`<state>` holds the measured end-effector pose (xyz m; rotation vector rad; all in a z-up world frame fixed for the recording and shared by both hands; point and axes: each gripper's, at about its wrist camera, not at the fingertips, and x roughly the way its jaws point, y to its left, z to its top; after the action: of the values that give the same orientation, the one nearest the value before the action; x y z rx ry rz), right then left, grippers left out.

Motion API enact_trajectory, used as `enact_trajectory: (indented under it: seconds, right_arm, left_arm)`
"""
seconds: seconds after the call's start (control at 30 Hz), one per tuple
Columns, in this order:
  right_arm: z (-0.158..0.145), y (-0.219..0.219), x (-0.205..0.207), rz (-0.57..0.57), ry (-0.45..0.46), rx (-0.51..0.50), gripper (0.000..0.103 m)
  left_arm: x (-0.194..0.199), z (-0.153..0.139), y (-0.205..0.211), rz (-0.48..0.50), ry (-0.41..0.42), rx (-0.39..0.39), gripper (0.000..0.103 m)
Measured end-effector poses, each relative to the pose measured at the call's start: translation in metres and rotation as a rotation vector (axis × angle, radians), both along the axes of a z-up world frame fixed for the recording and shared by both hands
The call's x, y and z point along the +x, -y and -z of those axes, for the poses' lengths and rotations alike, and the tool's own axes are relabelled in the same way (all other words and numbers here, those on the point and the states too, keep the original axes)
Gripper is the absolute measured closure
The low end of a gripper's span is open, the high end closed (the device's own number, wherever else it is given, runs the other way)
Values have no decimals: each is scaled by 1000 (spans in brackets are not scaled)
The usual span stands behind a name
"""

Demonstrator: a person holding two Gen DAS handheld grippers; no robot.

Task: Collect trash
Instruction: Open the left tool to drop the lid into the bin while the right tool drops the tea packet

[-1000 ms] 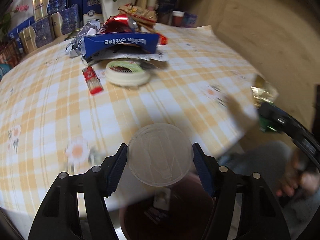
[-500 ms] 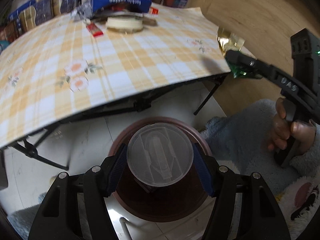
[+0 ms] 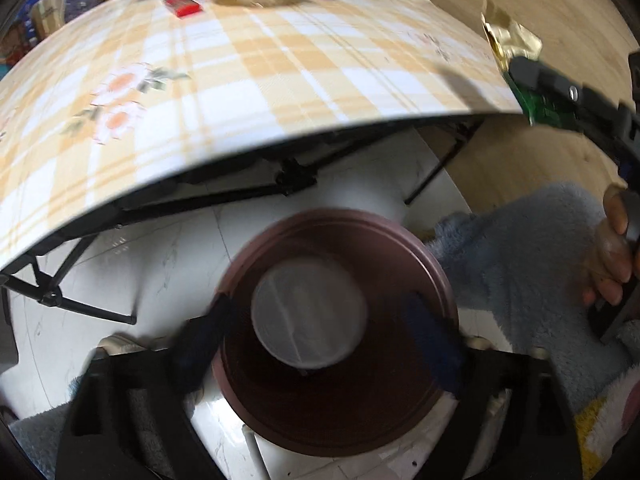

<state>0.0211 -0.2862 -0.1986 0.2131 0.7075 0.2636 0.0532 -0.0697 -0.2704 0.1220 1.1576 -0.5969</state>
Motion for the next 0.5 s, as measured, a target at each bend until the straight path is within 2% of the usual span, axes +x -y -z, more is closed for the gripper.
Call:
enact_trajectory:
  seconds: [0.1, 0.3, 0.5]
  right_arm:
    - [0, -3, 0, -7, 1, -10, 71]
    - [-1, -17, -3, -50, 10, -68, 71]
    - [1, -44, -8, -153, 24, -154, 71]
  left_arm:
    - [3, -11, -12, -49, 32, -43, 10]
    - [0, -50, -43, -149, 163, -96, 6]
    - [-16, -90, -70, -200, 369, -57, 6]
